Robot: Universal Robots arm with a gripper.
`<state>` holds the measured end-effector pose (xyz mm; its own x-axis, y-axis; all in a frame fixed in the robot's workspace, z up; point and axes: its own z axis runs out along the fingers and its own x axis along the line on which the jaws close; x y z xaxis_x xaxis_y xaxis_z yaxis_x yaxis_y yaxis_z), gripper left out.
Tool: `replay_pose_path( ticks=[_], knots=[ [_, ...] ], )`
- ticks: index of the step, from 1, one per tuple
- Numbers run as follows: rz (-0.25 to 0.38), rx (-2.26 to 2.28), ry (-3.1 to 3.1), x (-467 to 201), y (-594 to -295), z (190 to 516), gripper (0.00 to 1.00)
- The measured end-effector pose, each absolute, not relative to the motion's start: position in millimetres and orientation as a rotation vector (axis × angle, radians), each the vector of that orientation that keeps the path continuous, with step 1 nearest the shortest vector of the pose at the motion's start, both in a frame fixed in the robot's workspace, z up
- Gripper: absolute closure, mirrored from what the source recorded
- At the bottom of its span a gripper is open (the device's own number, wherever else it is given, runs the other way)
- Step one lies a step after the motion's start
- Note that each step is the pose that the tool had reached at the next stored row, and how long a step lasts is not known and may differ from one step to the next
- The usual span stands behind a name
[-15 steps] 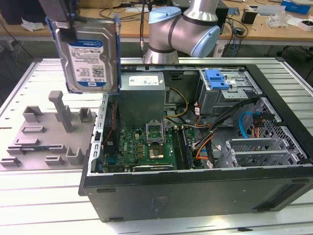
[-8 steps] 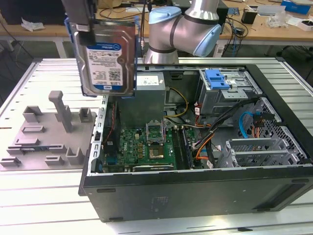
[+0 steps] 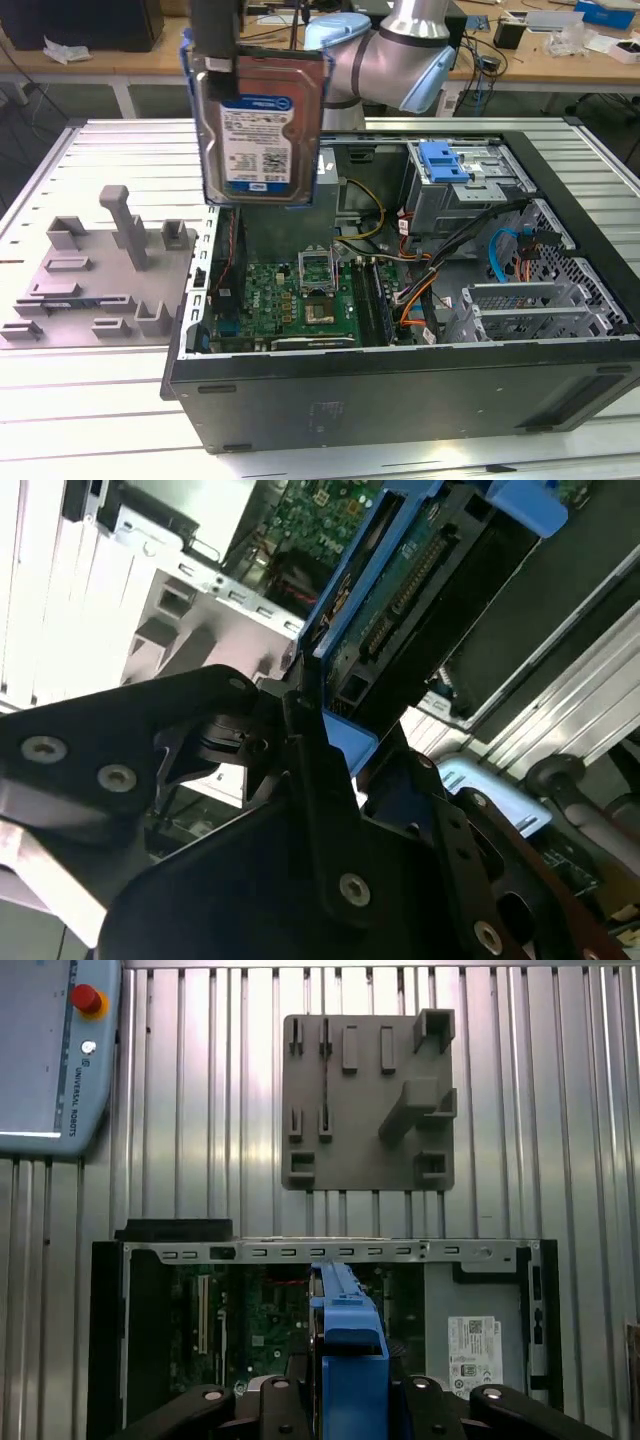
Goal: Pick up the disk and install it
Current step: 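Pick up the disk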
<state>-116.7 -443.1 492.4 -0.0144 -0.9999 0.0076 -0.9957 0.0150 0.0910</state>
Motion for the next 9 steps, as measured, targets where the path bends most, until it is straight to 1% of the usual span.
replay_pose_path(
  ticks=[9],
  knots=[
    [-0.093, 2.155, -2.186, -66, -464, 493, 0.63]
  ],
)
